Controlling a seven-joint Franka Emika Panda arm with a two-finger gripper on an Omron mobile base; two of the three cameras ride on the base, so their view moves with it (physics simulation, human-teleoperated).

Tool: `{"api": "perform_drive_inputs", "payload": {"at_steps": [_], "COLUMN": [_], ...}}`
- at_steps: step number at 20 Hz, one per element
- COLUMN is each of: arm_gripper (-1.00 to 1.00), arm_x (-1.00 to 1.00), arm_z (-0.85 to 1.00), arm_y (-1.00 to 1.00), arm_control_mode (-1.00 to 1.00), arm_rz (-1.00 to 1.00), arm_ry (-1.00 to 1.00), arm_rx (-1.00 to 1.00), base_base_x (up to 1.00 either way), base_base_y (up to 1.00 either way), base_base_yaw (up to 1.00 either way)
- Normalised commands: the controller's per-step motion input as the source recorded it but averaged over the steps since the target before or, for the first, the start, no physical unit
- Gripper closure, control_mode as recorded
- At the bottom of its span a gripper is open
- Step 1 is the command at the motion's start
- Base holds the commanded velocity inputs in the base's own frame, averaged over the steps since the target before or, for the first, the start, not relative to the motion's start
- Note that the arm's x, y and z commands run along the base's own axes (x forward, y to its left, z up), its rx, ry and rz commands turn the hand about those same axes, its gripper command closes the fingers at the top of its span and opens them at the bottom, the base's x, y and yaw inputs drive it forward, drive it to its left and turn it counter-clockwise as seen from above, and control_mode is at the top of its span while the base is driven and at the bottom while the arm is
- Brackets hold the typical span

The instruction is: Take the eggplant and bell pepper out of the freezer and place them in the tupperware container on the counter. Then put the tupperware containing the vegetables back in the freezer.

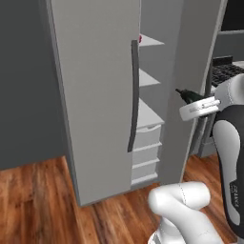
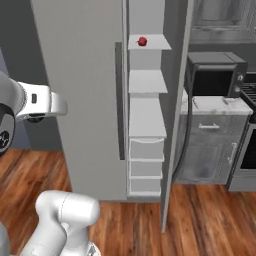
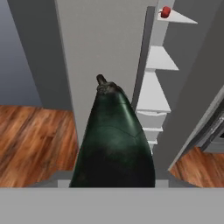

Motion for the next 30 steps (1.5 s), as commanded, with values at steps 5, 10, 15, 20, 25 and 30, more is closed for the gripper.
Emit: {"api": "perform_drive_inputs", "payload": {"at_steps": [5, 10, 15, 20, 25, 30], "arm_gripper": [1.0, 1.0, 1.0, 1.0, 1.0, 1.0], "arm_x": [0.0, 0.0, 0.0, 0.0, 0.0, 0.0], "arm_z": [0.0, 0.0, 0.0, 0.0, 0.0, 0.0], "arm_y": [0.0, 0.0, 0.0, 0.0, 0.0, 0.0], "arm_control_mode": [1.0, 1.0, 1.0, 1.0, 1.0, 1.0], "arm_rz": [0.0, 0.0, 0.0, 0.0, 0.0, 0.0], "arm_ry": [0.0, 0.0, 0.0, 0.0, 0.0, 0.0], "arm_rx": [0.0, 0.0, 0.0, 0.0, 0.0, 0.0], "base_base_x": [-0.33, 0.0, 0.0, 0.0, 0.0, 0.0], "base_base_y": [-0.21, -0.57, -0.9, -0.84, -0.83, -0.78], "base_base_yaw": [-0.13, 0.01, 0.03, 0.08, 0.14, 0.13]}}
